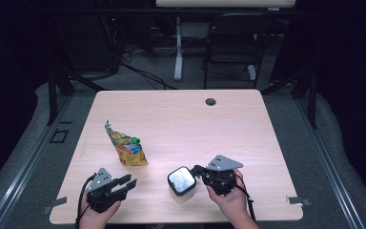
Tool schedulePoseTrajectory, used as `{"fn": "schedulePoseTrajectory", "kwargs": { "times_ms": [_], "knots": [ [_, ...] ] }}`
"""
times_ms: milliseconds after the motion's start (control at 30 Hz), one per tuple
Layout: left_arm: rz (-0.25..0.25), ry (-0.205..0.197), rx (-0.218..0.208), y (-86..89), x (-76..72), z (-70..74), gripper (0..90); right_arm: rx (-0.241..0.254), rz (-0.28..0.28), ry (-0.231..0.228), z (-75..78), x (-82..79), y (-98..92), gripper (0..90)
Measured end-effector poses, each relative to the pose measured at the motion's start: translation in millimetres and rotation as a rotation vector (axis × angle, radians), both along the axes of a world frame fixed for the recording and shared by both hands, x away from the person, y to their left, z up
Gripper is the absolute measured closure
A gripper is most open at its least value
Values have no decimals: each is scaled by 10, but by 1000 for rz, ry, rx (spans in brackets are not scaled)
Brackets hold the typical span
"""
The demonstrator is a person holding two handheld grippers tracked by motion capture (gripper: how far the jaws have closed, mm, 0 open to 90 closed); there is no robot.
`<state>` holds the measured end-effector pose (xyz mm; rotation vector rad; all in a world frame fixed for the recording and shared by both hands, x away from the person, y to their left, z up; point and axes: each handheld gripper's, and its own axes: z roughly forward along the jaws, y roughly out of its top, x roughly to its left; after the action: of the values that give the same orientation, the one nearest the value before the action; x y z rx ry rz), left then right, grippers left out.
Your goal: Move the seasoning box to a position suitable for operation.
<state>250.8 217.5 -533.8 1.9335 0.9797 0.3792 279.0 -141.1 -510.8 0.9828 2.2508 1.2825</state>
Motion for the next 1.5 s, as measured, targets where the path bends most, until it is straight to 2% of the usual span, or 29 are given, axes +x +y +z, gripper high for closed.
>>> {"fn": "schedulePoseTrajectory", "kwargs": {
  "times_ms": [200,433,667,867,1100,1500],
  "knots": [
    [-12,-2,3,-61,2,26,733,-2,21,-4,-31,33,38,900],
    [-62,-3,31,-194,-27,43,811,24,11,-14,-63,32,31,900],
    [-99,10,17,-294,-34,51,898,35,7,-9,-70,35,20,900],
    [-121,25,1,-371,0,78,900,65,-5,-7,-92,33,9,900],
    [-193,37,17,-606,8,66,900,77,-6,-8,-103,32,4,900],
    [-237,60,5,-795,16,45,900,87,-12,-11,-115,25,-2,900]
  ]
}}
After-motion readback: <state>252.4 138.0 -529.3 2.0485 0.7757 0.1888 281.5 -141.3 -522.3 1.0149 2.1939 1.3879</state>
